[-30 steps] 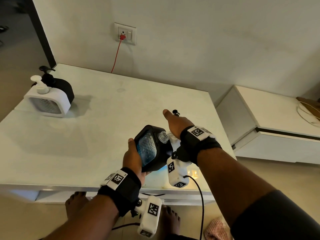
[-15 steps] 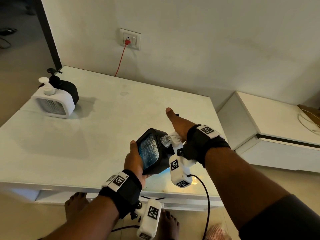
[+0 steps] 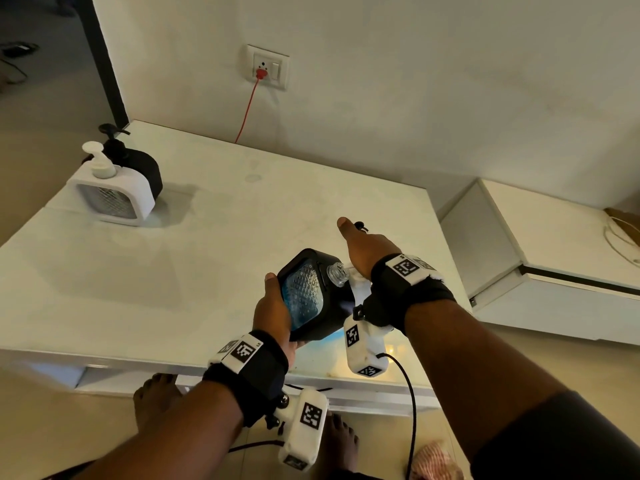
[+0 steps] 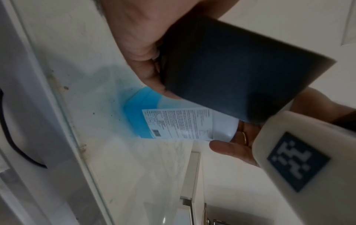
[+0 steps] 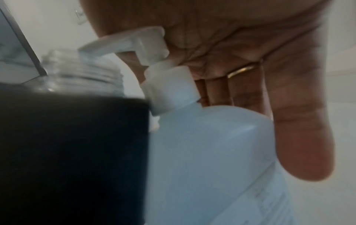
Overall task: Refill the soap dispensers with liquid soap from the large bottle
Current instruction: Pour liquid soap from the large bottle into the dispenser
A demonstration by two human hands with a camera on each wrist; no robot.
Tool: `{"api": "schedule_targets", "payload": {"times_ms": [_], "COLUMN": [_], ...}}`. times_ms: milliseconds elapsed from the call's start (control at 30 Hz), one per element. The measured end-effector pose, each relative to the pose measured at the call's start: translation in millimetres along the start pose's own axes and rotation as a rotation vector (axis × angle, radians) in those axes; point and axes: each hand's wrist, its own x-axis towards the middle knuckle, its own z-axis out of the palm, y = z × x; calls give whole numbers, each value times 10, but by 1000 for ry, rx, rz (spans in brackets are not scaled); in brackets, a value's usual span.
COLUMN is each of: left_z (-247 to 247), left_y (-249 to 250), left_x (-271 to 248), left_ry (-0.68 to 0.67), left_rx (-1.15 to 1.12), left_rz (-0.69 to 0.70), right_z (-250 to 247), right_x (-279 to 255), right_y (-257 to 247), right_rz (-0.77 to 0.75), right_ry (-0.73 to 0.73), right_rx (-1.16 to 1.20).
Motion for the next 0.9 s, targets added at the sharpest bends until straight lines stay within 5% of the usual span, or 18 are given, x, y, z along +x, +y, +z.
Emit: {"api": "schedule_targets", "payload": {"times_ms": [267,533,900], "left_z": [-3,-11,-3], "left_y": [9,2,1], "left_x": [-21,8,-12], "left_ry": [-11,8,0], "left_rx": [5,2,6], "left_rz": [-6,6,11], "right_z": [23,-265,-62], "right_x": [-12,-310,-65], "right_y": [-17,-180,-83], "right_rz": [13,-77,-21], "right_ry": [21,-190,-72], "right_rx": [-7,-24,-3]}}
